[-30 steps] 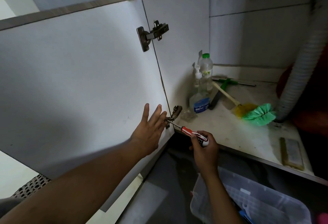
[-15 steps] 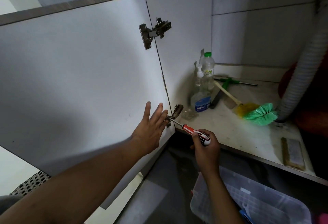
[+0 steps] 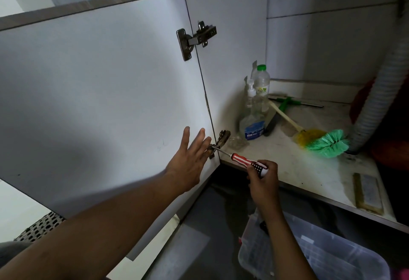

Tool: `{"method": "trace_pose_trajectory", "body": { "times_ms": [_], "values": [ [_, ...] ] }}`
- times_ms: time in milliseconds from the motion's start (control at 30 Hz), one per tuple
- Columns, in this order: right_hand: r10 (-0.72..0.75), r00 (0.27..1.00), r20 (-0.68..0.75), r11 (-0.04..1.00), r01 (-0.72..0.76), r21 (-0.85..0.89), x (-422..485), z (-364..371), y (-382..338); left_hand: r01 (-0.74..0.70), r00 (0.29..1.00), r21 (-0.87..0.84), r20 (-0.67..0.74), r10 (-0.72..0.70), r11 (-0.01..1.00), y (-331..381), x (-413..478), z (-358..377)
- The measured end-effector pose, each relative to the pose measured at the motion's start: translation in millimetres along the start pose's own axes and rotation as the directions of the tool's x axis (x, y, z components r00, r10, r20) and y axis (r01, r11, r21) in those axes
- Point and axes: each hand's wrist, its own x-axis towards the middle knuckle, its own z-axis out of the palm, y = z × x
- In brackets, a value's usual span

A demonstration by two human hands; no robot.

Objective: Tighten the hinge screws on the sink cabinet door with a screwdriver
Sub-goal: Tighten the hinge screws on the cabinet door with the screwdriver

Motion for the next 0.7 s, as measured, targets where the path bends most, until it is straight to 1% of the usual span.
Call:
{"method": "trace_pose_trajectory", "body": {
  "times_ms": [100,167,233,300,367,500,534,634,700],
  "values": [
    [-0.068,0.997,-0.041,0.994,0.064,-0.093,1.4,0.3,-7.8,-0.002,1.0,-0.005,-0.004,0.002,1.0,-0.4,0.1,0.3],
    [-0.079,0.995,-0.059,0.986,0.069,-0.155,4.2,0.6,-11.9,0.002,1.0,-0.011,-0.007,-0.002,1.0,-0.5,0.0,0.1],
    [-0.05,0.999,-0.02,0.976,0.044,-0.212,7.3,0.3,-13.7,0.002,1.0,-0.012,-0.007,-0.003,1.0,-0.7,-0.3,-0.3],
    [-0.007,1.0,0.028,0.978,0.013,-0.209,9.6,-1.2,-15.3,0.002,1.0,-0.012,-0.011,-0.002,1.0,-0.6,-0.4,-0.2],
    [0.003,0.999,0.05,0.974,0.008,-0.227,11.4,-2.9,-17.8,0.001,1.0,-0.012,-0.01,-0.002,1.0,-0.7,-0.1,-0.4],
    [0.031,0.999,0.034,0.915,-0.015,-0.403,11.2,-3.5,-19.3,0.002,1.0,-0.018,-0.007,-0.002,1.0,-0.6,0.3,-0.9],
    [0.043,0.998,0.04,0.916,-0.023,-0.4,10.2,-3.2,-18.8,0.003,1.0,-0.016,-0.008,-0.003,1.0,-0.5,0.1,-0.7],
    [0.036,0.996,0.084,0.966,-0.013,-0.256,7.5,-3.7,-18.4,0.002,1.0,-0.018,-0.014,-0.003,1.0,-0.4,-0.3,0.2],
    [0.002,0.997,0.075,0.961,0.019,-0.275,8.9,-3.6,-22.2,0.002,1.0,-0.018,-0.015,-0.002,1.0,-0.1,0.1,0.6]
  ]
}}
